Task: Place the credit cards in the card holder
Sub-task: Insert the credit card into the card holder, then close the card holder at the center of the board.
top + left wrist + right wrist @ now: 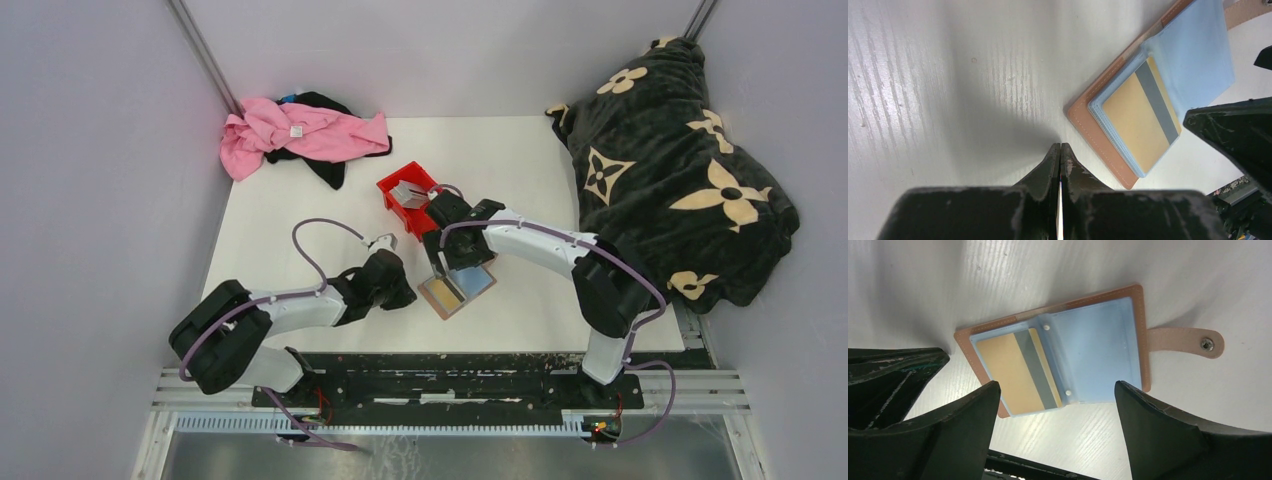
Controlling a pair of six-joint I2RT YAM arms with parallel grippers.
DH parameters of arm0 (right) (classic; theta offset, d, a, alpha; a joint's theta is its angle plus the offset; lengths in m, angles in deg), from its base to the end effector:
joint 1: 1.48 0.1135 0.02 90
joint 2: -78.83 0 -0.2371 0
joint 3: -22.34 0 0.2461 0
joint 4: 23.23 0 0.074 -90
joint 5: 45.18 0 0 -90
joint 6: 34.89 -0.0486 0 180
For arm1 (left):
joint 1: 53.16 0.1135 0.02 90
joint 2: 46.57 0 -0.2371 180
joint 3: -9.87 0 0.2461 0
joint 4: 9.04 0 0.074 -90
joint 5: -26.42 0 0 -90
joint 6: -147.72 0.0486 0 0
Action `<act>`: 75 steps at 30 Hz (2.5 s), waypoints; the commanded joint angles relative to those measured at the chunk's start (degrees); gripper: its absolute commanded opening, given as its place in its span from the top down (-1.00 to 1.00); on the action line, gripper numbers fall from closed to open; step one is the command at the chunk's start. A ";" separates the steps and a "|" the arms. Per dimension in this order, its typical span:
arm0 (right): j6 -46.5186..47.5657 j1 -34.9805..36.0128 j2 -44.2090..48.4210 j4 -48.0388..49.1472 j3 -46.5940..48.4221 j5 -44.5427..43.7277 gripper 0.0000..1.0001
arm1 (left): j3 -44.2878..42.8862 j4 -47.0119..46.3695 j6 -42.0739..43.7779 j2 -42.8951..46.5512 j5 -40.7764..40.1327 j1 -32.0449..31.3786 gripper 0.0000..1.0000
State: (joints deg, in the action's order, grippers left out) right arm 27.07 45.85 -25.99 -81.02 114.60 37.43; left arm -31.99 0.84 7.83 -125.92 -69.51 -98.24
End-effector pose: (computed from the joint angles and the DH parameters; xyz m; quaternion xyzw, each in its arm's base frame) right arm 0.2499 0.2619 0.1741 -0.1539 0.9712 0.0538 0.1736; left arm 0.1831 -0.1765 0.1067 -0.0578 0.9287 -0.2350 0.2808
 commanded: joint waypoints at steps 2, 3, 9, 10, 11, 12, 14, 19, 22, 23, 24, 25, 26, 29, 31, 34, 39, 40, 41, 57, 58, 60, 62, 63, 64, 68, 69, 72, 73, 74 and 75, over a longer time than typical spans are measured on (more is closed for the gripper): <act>1.17 -3.78 4.67 2.26 -4.63 0.70 -0.83 | -0.65 5.15 -0.53 -1.54 -0.71 -0.06 0.91; 1.40 -5.15 5.34 2.64 -5.74 1.21 -0.83 | -0.46 5.19 -0.68 -1.41 -0.48 -0.05 0.91; 3.46 -10.27 7.05 5.85 -11.17 3.43 -0.85 | 1.07 5.11 -2.15 -1.02 0.80 -0.30 0.91; 3.65 -11.07 7.12 6.83 -12.02 4.30 -0.85 | 1.24 5.09 -2.34 -1.02 0.91 -0.49 0.91; 3.68 -11.87 7.06 7.79 -12.81 5.50 -0.85 | 1.33 5.11 -2.46 -0.99 0.92 -0.72 0.91; 3.59 -12.62 6.95 8.79 -13.60 6.68 -0.85 | 1.42 5.17 -2.61 -1.06 0.99 -0.88 0.91; 3.43 -13.88 6.30 10.54 -14.63 9.62 -0.85 | 1.31 5.36 -2.60 -1.31 1.01 -1.23 0.91; 1.96 -16.71 4.70 14.62 -17.74 16.82 -0.85 | 0.59 6.79 -2.06 -2.55 1.26 -1.78 0.91; 1.34 -18.26 4.63 15.76 -19.99 18.71 -0.85 | 0.58 6.95 -2.05 -3.34 1.66 -1.97 0.91; 1.05 -18.69 4.48 16.00 -20.71 19.37 -0.85 | 0.51 6.99 -2.05 -3.74 1.83 -1.99 0.91; 0.57 -19.07 4.48 16.45 -21.54 20.11 -0.85 | 0.47 7.03 -2.01 -4.18 1.99 -2.02 0.91; 0.04 -19.41 4.53 17.03 -22.45 20.79 -0.85 | 0.42 6.98 -2.01 -4.63 2.11 -1.95 0.92; -0.53 -19.65 4.53 17.75 -23.57 21.56 -0.85 | 0.38 6.96 -2.04 -5.08 2.23 -2.04 0.92; -2.15 -19.80 4.49 19.06 -25.70 23.64 -0.84 | 0.36 6.59 -2.05 -6.31 2.40 -2.18 0.92; -3.41 -19.78 4.69 20.45 -27.77 25.04 -0.84 | 0.23 6.20 -2.11 -7.08 2.58 -2.27 0.92; -5.48 -19.75 4.65 22.50 -30.04 27.31 -0.83 | -0.16 5.71 -1.99 -8.37 2.84 -2.27 0.92; -7.50 -19.73 4.88 25.29 -33.19 30.17 -0.80 | 0.07 4.96 -2.05 -10.09 3.04 -2.51 0.93; -7.86 -19.71 5.19 25.96 -33.82 30.80 -0.79 | 0.22 4.79 -2.20 -10.23 3.02 -2.51 0.93; -8.28 -19.69 5.58 26.88 -34.40 31.38 -0.78 | 0.37 4.63 -2.23 -10.47 3.11 -2.63 0.93; -9.12 -19.69 16.54 26.11 -33.24 29.14 -0.65 | 0.21 4.92 -2.44 -12.05 2.62 -3.38 0.94; -8.80 -19.71 17.16 25.35 -33.09 28.28 -0.65 | 0.20 5.21 -2.47 -12.01 2.49 -3.38 0.94; -8.20 -19.71 18.01 24.13 -32.83 26.30 -0.65 | 0.32 5.53 -2.43 -11.46 2.16 -3.50 0.94; -8.17 -19.70 18.49 23.72 -32.66 25.33 -0.65 | 0.41 5.75 -2.56 -10.99 1.92 -3.52 0.94; -8.18 -19.66 18.61 23.57 -32.55 24.99 -0.65 | 0.48 5.76 -2.58 -10.94 1.88 -3.46 0.94; -8.28 -19.66 18.62 23.62 -32.49 24.84 -0.65 | 0.45 5.80 -2.58 -10.89 1.85 -3.50 0.94; -8.87 -19.65 18.95 23.58 -32.45 23.70 -0.58 | 0.33 5.90 -2.74 -10.68 1.81 -3.59 0.94; -8.84 -19.70 18.90 23.60 -32.37 23.52 -0.56 | 0.33 5.90 -2.81 -10.65 1.80 -3.61 0.94; -9.25 -19.71 18.40 24.19 -32.40 23.08 -0.44 | 0.44 5.86 -2.92 -10.70 1.89 -3.61 0.94; -9.42 -19.70 18.23 24.44 -32.44 22.91 -0.39 | 0.41 5.82 -2.93 -10.79 1.93 -3.68 0.94; -9.53 -19.65 18.20 24.57 -32.38 22.76 -0.33 | 0.37 5.80 -3.00 -10.89 1.93 -3.67 0.94; -9.69 -19.65 18.29 24.65 -32.28 22.46 -0.25 | 0.37 5.81 -2.87 -10.95 2.05 -3.70 0.94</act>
State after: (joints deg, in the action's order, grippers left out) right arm 17.89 25.78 -8.76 -57.64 80.79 61.40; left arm -34.63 -6.83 4.62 -133.68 -65.23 -100.99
